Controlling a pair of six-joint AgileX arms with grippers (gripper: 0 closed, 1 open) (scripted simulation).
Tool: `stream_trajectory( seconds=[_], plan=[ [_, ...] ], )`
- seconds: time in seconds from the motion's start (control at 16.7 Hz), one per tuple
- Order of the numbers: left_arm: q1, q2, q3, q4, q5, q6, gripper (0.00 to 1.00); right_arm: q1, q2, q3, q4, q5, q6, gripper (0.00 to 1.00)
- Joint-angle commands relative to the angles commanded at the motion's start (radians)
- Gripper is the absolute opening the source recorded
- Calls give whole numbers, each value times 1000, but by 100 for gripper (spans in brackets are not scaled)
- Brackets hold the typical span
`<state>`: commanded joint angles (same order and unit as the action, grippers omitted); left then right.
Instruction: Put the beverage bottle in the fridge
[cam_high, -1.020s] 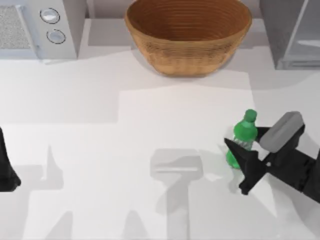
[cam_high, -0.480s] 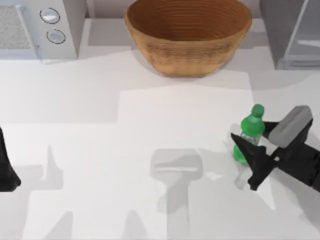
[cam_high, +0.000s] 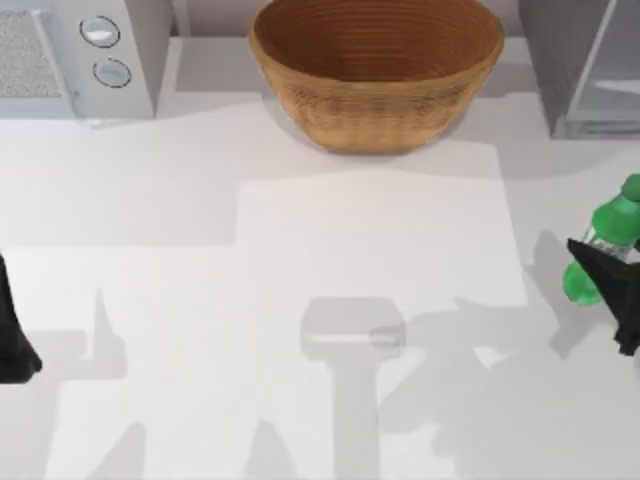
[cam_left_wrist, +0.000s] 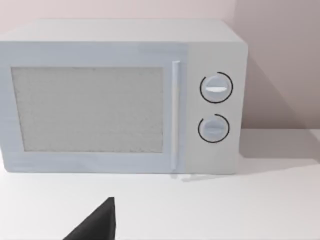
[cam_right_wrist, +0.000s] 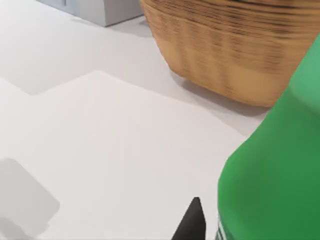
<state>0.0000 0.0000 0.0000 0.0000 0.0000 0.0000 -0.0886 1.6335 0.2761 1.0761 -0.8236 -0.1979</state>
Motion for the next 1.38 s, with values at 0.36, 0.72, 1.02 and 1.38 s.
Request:
stream_trajectory(
  seconds=[0.36,0.72,1.02,1.38],
  plan=[
    [0,0,0,0,0,0,100,-19,-20,-4,-26,-24,-13,1],
    [0,0,0,0,0,0,100,-8,-181,-29,-127,59,6,1],
    [0,0,0,0,0,0,100,14,-482,-81,-325,216,47,1],
    [0,0,0,0,0,0,100,43,-966,-164,-643,474,113,1]
  ],
)
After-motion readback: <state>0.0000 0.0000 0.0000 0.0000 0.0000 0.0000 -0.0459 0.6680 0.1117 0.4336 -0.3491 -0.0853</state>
